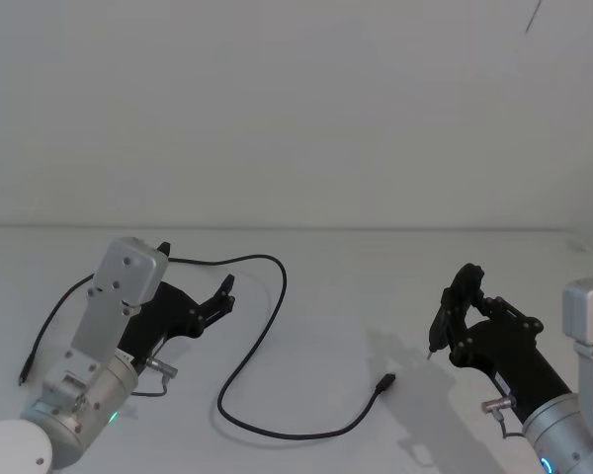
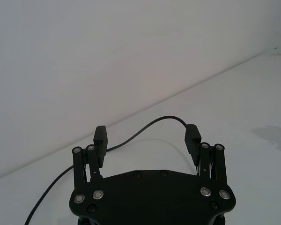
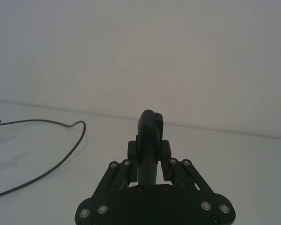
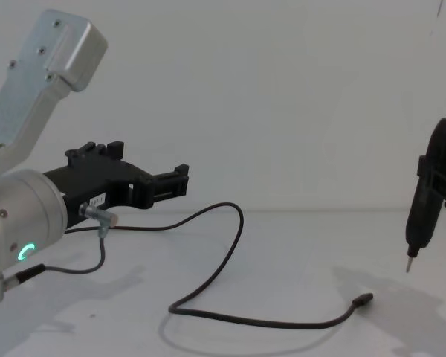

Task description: Pick up the data cable with the one hand.

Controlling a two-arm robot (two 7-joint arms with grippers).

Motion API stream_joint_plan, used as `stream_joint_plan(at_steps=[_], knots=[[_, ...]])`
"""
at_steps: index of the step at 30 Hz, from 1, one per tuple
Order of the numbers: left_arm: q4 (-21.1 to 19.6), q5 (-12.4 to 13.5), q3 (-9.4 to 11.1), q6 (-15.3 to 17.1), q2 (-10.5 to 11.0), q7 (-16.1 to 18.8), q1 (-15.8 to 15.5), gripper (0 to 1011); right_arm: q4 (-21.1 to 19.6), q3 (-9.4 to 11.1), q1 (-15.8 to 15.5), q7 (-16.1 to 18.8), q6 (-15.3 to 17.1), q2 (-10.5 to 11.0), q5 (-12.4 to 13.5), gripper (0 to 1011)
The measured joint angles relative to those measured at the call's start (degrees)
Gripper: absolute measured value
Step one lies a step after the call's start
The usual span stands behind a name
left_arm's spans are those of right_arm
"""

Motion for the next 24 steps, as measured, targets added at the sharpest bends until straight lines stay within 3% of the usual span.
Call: stream_joint_plan(at_steps=[18, 24], knots=[[0.06, 0.0, -0.01, 0.01, -0.03, -0.08, -0.02, 1001, 0.0, 0.0, 0.0, 0.0, 0.0, 0.0, 0.0, 279], [0.25, -0.05, 0.27, 0.24, 0.22, -1.59, -0.29, 1001, 0.0, 0.0, 0.0, 0.0, 0.0, 0.0, 0.0, 279]])
